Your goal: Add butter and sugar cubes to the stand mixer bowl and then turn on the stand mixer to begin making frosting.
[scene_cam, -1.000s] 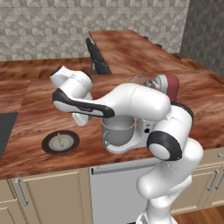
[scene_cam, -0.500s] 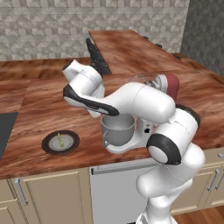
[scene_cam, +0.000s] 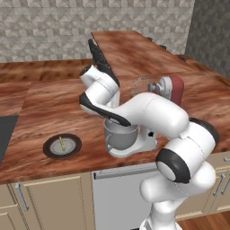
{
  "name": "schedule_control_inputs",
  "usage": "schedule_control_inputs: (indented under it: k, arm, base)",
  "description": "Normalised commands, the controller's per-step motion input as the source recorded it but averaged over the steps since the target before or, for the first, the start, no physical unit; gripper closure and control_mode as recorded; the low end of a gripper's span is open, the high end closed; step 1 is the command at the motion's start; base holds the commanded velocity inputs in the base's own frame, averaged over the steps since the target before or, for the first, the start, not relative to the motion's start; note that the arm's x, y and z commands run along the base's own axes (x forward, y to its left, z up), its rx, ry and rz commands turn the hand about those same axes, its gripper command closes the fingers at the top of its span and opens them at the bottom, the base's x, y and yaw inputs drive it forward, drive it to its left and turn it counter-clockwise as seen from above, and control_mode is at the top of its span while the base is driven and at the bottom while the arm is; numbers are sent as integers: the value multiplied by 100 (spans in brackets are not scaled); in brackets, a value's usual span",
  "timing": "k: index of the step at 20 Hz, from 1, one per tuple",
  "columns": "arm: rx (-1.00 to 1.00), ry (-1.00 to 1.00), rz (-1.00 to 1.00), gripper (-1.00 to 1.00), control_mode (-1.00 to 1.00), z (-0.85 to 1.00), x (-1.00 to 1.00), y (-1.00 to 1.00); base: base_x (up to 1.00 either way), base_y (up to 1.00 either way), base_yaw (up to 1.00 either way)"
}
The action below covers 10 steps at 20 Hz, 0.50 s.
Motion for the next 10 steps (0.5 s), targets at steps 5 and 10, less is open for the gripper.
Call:
schedule_control_inputs:
  k: [5,10]
  arm:
    - [0,0,0,100,-100,-29,0,-22]
    - [0,0,0,100,-100,-28,0,1]
  base:
    - [0,0,0]
    - [0,0,0]
